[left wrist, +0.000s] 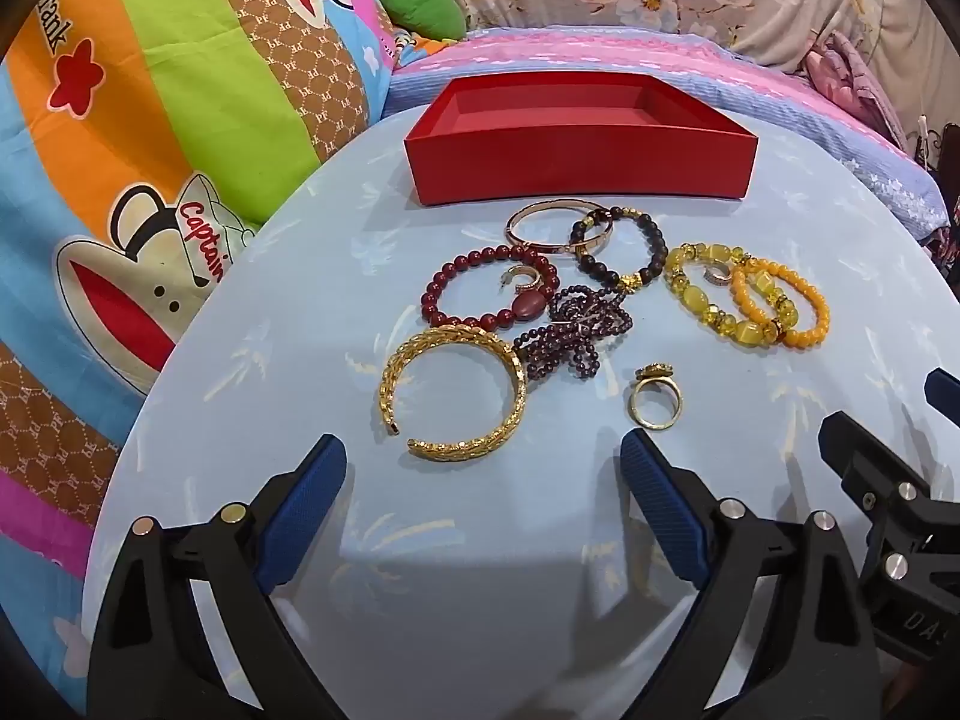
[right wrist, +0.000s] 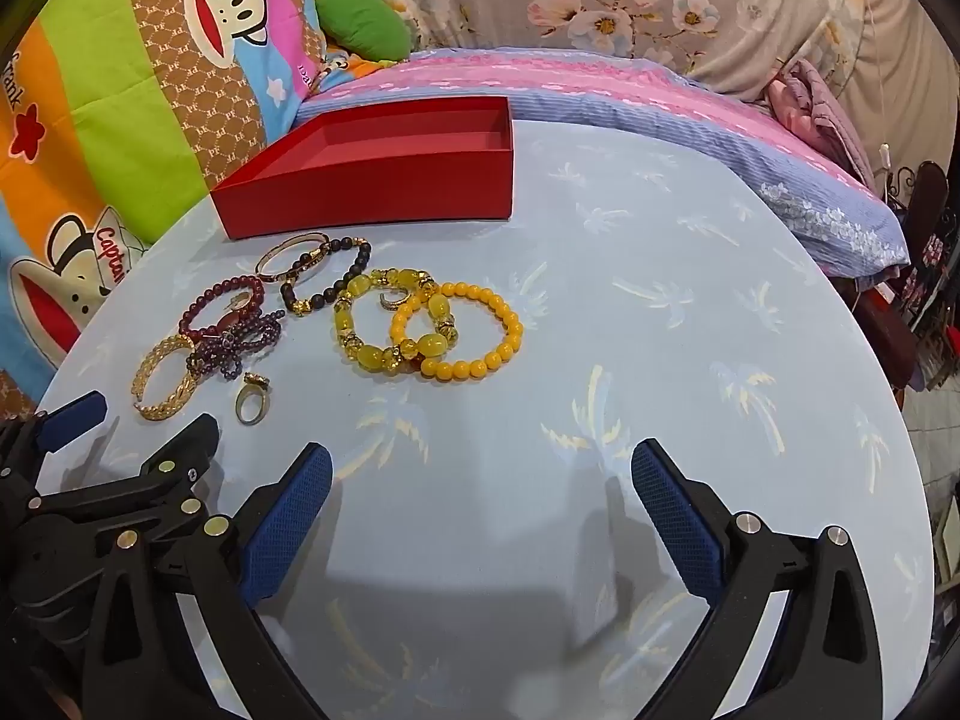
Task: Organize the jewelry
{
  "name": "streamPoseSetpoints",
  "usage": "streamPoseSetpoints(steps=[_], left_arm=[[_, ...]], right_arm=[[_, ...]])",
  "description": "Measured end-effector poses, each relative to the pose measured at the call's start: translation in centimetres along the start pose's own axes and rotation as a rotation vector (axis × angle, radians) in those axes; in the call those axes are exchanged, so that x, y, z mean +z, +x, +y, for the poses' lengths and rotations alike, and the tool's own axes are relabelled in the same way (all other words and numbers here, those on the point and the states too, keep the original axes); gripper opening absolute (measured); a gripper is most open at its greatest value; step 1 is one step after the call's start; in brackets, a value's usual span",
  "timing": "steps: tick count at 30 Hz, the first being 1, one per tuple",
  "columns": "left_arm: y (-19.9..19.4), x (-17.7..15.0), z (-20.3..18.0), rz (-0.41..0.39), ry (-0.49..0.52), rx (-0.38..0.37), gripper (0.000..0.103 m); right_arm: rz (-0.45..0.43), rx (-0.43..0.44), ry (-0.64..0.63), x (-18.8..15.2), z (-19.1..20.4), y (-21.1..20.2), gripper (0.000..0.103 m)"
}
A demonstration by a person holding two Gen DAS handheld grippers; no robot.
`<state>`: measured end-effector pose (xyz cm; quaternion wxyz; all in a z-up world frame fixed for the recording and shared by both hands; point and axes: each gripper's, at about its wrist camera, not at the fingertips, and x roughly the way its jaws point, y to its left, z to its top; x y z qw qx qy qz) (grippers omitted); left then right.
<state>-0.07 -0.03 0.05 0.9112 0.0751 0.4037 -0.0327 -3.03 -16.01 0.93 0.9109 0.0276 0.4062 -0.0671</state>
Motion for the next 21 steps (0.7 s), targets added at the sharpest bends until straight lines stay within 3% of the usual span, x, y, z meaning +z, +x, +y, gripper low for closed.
streamPoseSetpoints(steps=[21], left_arm=[[-0.11, -0.07, 0.4, 0.01, -0.015, 0.005, 0.089]], right_arm=[[0.002, -0.006, -0.007, -0.14, 0.28, 0.11, 0.097]])
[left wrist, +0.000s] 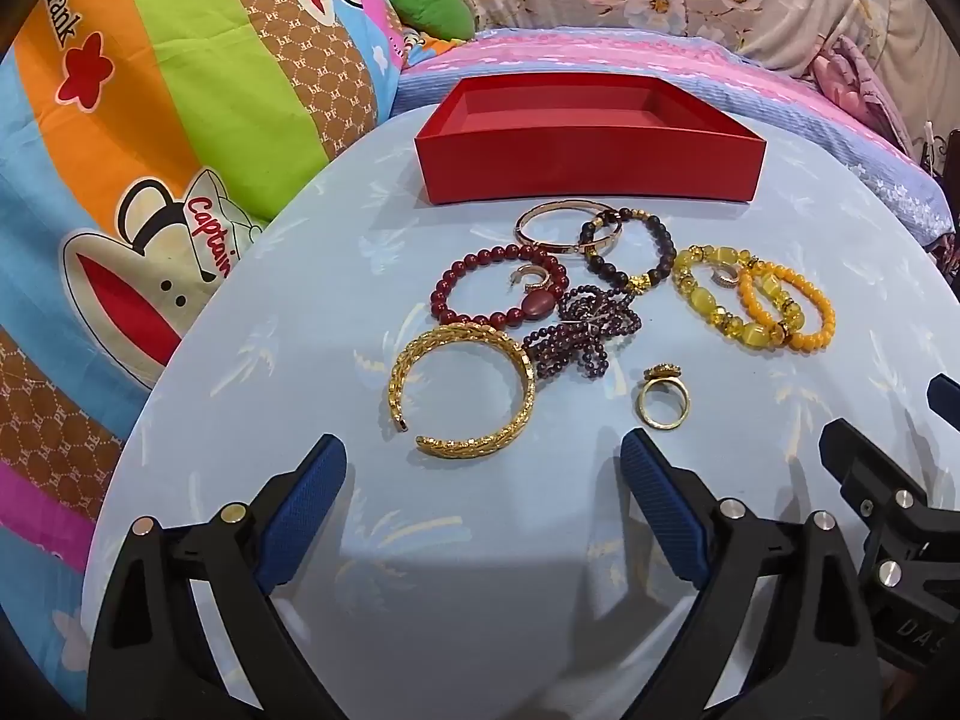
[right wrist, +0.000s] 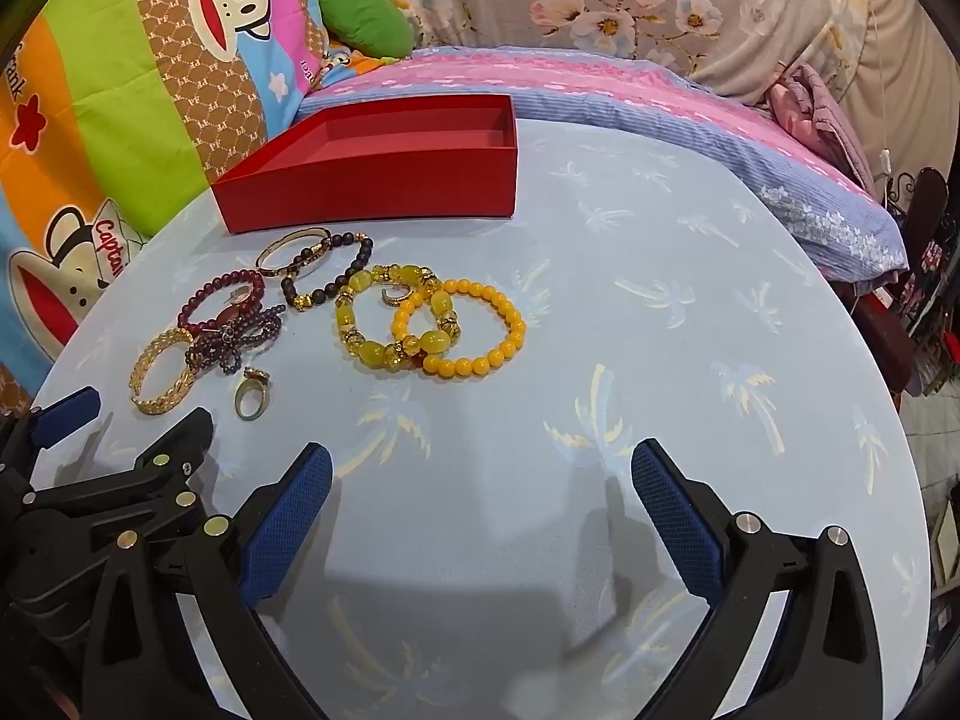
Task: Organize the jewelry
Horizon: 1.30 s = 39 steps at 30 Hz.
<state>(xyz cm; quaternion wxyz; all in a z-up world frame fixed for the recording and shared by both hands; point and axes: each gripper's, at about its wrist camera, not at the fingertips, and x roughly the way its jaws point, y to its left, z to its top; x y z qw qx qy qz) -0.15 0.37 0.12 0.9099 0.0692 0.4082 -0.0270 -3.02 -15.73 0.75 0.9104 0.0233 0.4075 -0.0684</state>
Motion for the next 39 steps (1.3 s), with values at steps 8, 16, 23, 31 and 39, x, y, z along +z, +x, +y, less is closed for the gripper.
streamPoseSetpoints(steps=[8, 16, 23, 31, 39], left_arm=[[0.01, -0.04, 0.01, 0.0, -0.001, 0.0, 0.089], [0.01, -0.05, -0.02, -0.001, -0.001, 0.001, 0.089], [0.01, -0.05, -0.01, -0.002, -0.001, 0.001, 0.089], [0.03, -0.08, 0.0, -0.001, -0.001, 0.001, 0.089], [0.01, -0.14, 0.06, -0.004, -0.003, -0.001, 0.089]], right_arm=[[0.001, -0.002, -0.001, -0.02, 0.03, 0.0, 0.097], [0.002, -0.003, -0.002, -0.11, 0.13, -0.02, 0.097], [0.006, -0.007, -0.005, -0.09, 0.24, 0.07, 0.097], [0.003, -0.004, -0.003, -0.12, 0.16, 0.0, 0.097], [0.004, -0.004, -0.003, -0.1, 0.15, 0.0, 0.097]])
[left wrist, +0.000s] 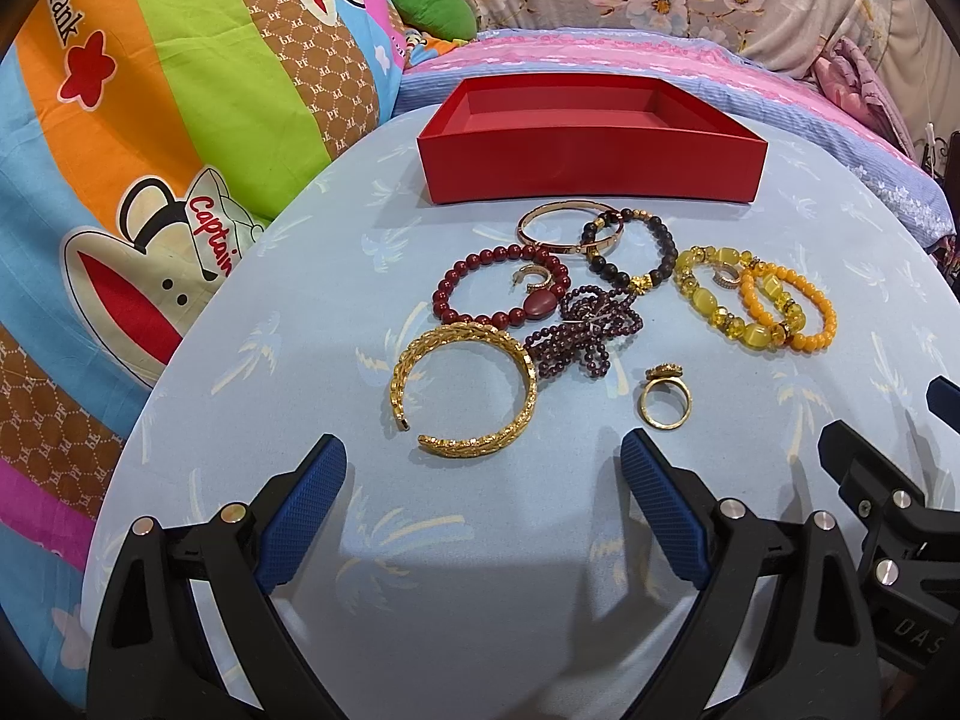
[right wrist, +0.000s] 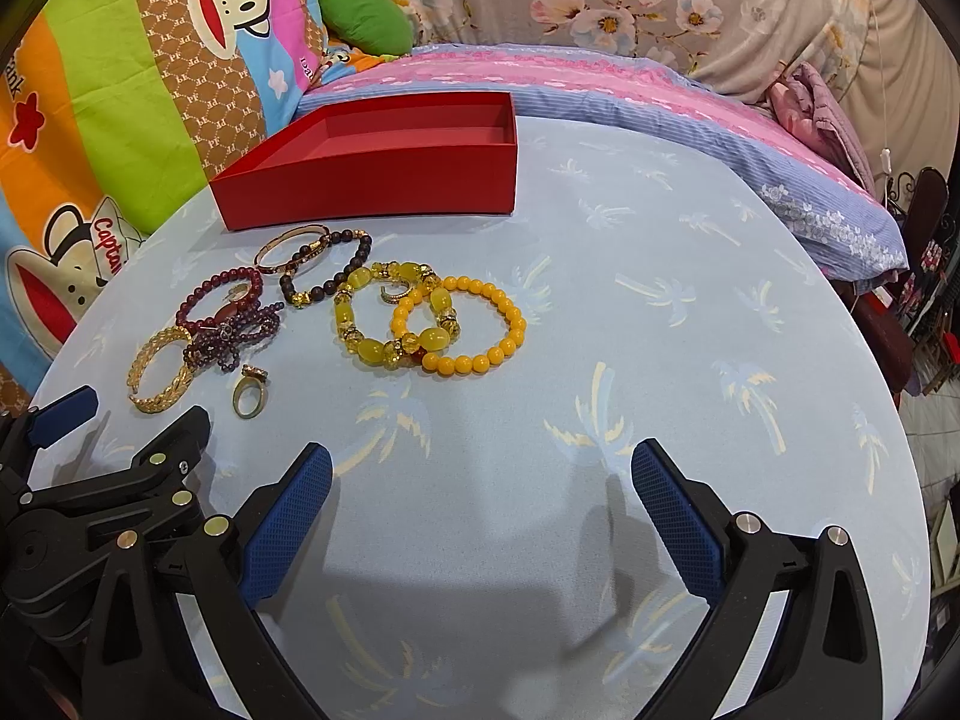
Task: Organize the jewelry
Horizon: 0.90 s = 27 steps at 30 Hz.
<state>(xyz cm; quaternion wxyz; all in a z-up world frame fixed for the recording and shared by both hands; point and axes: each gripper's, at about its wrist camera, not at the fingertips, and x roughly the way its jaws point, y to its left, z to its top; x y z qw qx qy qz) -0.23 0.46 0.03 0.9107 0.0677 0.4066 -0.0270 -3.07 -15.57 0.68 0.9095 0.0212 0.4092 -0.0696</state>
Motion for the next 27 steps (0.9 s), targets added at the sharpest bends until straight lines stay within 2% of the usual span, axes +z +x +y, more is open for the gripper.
streamPoseSetpoints(steps=[27], left_arm=[[0.02, 0.09, 0.28, 0.006, 0.001, 0.01, 0.089]], right_arm=[[0.01, 0.015, 0.003, -0.06, -0.22, 0.24, 0.097]])
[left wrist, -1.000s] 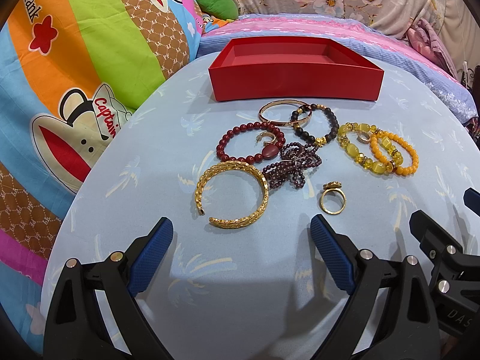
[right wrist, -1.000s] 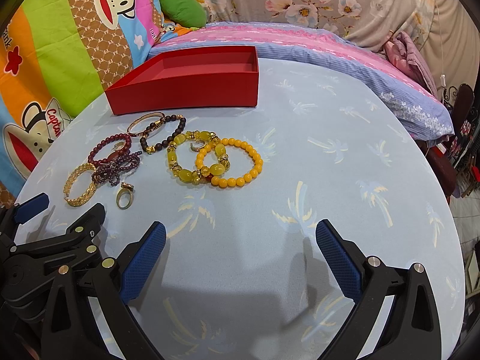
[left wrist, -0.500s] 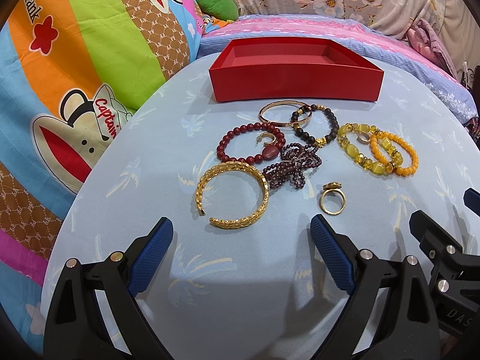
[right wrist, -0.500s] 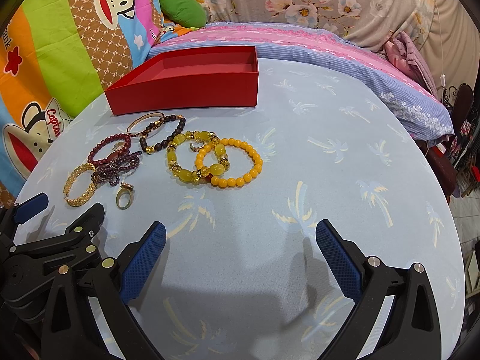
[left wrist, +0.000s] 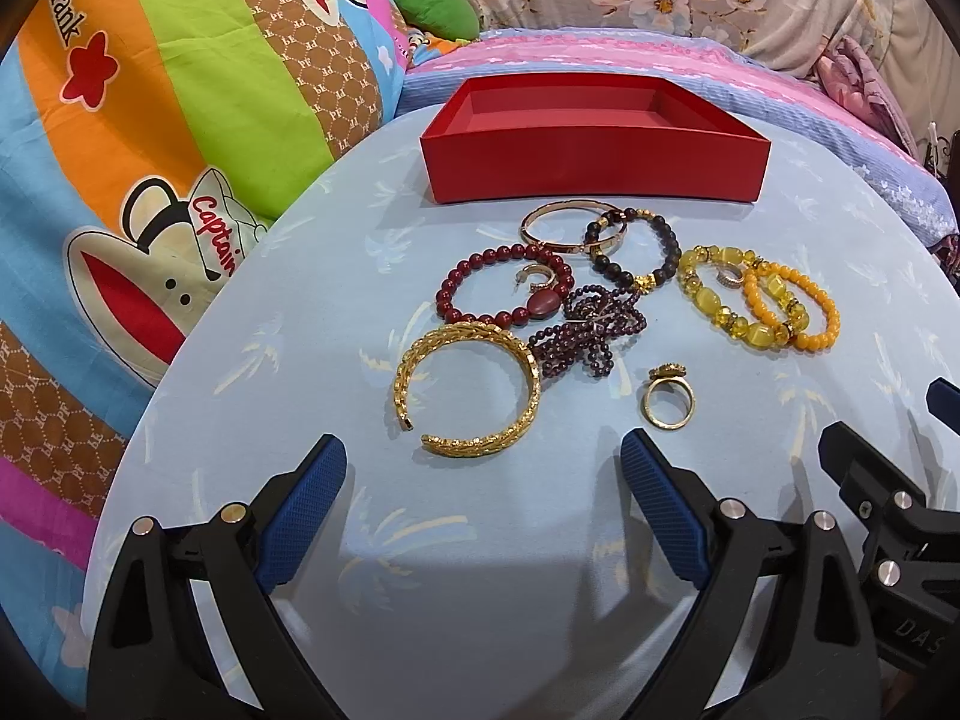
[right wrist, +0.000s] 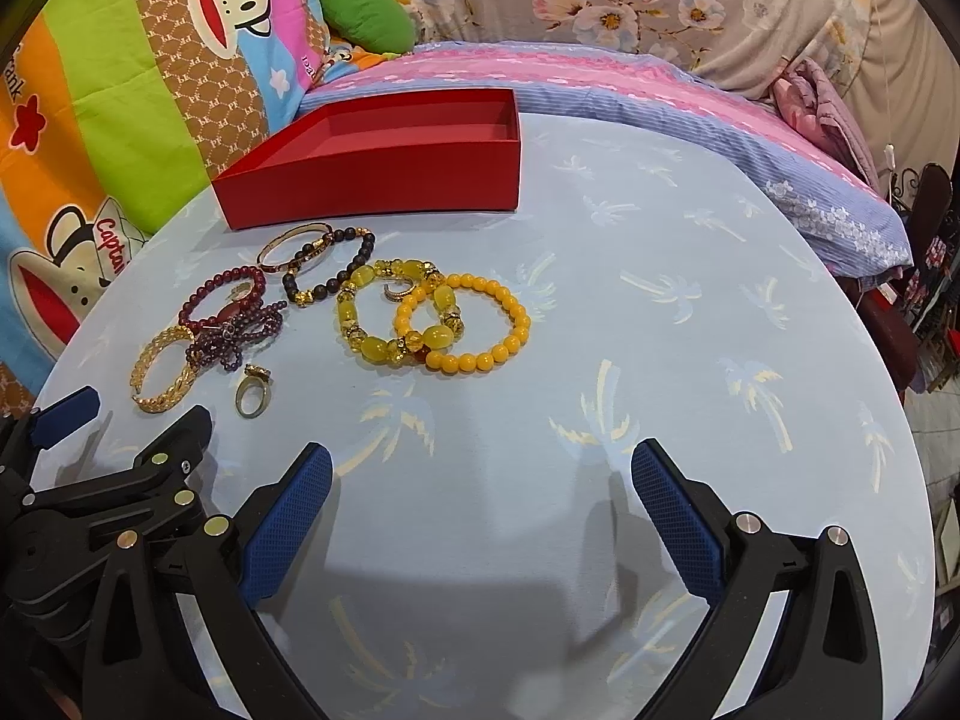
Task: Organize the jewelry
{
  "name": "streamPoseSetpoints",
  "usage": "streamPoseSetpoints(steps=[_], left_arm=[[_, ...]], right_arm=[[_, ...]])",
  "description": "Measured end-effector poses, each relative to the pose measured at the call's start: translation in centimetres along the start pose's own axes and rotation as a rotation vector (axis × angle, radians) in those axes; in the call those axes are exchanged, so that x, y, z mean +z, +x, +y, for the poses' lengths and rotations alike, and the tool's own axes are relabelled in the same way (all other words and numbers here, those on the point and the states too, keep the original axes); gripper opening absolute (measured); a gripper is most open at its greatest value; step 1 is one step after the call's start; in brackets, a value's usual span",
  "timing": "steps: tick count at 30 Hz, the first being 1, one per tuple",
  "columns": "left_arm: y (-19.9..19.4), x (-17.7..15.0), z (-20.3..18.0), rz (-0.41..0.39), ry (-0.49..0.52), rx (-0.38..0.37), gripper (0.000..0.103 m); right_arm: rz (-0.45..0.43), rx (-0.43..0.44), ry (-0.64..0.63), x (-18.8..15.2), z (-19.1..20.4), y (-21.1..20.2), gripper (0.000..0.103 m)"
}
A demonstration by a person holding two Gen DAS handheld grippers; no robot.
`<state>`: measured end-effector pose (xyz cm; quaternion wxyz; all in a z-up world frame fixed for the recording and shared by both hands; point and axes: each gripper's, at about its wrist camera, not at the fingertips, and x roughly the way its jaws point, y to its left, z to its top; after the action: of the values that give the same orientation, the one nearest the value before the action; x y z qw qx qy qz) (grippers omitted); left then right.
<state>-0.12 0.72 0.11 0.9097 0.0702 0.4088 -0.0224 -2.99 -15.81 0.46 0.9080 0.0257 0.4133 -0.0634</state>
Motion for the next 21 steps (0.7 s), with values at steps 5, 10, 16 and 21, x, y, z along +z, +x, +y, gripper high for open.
streamPoseSetpoints(steps=[5, 10, 16, 21], left_arm=[[0.02, 0.03, 0.09, 0.002, 0.002, -0.002, 0.089], [0.18, 0.06, 0.23, 0.004, -0.005, -0.016, 0.088], [0.13, -0.02, 0.08, -0.004, -0.007, -0.039, 0.088], [0.02, -0.07, -0.03, -0.011, -0.006, -0.046, 0.088]], right_arm=[[0.002, -0.007, 0.004, 0.03, -0.08, -0.04, 0.097], [0.007, -0.014, 0.005, 0.08, -0.04, 0.05, 0.097], [-0.001, -0.039, 0.015, 0.14, -0.04, -0.05, 0.097], [-0.014, -0.043, 0.018, 0.13, -0.14, -0.31, 0.097]])
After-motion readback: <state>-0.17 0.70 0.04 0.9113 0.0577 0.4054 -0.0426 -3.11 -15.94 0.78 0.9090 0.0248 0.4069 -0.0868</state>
